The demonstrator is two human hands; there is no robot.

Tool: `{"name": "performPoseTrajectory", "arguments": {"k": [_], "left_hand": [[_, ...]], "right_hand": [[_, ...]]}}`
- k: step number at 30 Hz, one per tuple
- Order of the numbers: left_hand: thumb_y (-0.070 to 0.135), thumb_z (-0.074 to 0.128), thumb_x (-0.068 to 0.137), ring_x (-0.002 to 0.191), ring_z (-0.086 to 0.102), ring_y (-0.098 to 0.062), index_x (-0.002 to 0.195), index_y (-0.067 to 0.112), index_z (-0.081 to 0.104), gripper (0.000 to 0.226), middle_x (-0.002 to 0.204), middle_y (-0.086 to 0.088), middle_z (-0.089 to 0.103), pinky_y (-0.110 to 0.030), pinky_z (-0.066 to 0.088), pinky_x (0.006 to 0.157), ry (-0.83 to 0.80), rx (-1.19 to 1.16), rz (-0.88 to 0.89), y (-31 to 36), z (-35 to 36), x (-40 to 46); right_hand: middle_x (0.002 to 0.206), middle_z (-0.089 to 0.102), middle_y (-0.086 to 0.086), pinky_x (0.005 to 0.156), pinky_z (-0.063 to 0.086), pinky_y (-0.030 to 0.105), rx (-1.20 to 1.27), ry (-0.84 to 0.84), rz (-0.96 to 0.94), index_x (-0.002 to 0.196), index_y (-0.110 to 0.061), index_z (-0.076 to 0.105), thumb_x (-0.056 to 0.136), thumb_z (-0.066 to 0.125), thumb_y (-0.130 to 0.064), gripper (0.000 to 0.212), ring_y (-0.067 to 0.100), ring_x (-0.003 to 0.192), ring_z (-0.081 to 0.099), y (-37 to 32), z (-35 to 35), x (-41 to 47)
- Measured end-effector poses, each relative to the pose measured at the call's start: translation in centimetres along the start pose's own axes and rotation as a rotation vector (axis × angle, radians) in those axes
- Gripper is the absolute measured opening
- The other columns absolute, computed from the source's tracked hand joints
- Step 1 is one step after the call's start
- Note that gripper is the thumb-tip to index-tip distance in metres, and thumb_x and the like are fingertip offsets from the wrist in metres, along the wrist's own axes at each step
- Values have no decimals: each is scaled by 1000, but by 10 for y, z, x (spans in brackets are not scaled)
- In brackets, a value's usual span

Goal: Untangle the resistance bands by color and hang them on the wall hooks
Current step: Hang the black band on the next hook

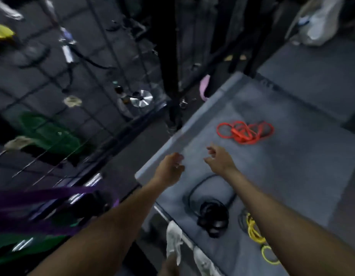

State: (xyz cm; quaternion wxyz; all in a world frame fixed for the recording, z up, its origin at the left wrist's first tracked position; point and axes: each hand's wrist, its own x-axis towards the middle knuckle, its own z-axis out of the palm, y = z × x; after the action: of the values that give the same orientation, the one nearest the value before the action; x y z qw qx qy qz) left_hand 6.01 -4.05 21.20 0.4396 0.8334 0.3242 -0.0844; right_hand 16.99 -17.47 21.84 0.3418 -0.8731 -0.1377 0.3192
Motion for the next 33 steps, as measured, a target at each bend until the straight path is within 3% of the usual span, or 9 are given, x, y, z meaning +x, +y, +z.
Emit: {"name": "performPoseTrajectory", "arguments": {"k": [3,8,11,16,18,22,26,30,33], "left_hand": [[2,59,81,102,59,-31,113,-1,58,32,110,-17,60,-34,46,85,-167,64,10,-7,39,22],[7,60,81,105,56,-28,114,1,55,34,109,-15,57,-26,39,79,-409,165,-30,-41,102,35],[9,64,83,108,56,-27,120,3,53,39,119,-13,58,-30,44,86,-530,222,-26,-66,135,34],[22,76,75,118,52,-19,129,11,47,63,132,-5,47,-22,40,90,-709,284,18,-98,186,16],[31,79,68,120,48,-22,130,17,46,71,133,-5,40,-28,42,96,-749,405,104,-108,203,8],[38,78,67,125,35,-27,126,19,48,69,133,-5,29,-39,40,102,-620,608,267,-122,228,-10],[32,65,82,126,33,-27,117,15,53,41,131,-7,33,-40,42,98,-467,591,286,-132,240,-13],[28,66,83,109,50,-30,111,8,56,35,122,-12,42,-37,43,93,-459,458,230,-131,237,-13],[26,66,84,92,49,-25,101,3,57,30,108,-18,48,-25,37,82,-413,351,203,-118,227,-13]], "right_hand": [[121,58,18,94,40,30,2,54,121,124,0,53,83,63,-9,44,29,112,54,47,2,7],[126,57,18,92,40,27,57,93,324,124,2,53,82,62,-5,43,28,114,55,122,29,6],[127,57,14,90,37,23,101,91,419,126,-2,52,84,60,-7,43,25,116,55,163,50,-6],[114,63,14,73,33,17,119,123,484,118,-5,58,81,65,-14,38,26,107,58,219,84,-28],[112,63,16,70,32,15,147,134,499,117,-3,58,81,65,-9,37,27,106,58,235,95,-35],[118,62,13,75,33,11,167,113,490,121,-5,57,83,65,-11,40,20,105,59,255,114,-40],[119,61,14,94,43,28,186,128,456,121,-9,58,83,65,-14,39,26,111,59,266,123,-40],[114,64,12,86,43,24,246,161,409,117,-6,60,86,60,-11,31,25,106,61,258,117,-46],[117,64,11,89,43,26,264,157,335,118,-5,60,89,55,-10,30,25,109,60,239,105,-55]]}}
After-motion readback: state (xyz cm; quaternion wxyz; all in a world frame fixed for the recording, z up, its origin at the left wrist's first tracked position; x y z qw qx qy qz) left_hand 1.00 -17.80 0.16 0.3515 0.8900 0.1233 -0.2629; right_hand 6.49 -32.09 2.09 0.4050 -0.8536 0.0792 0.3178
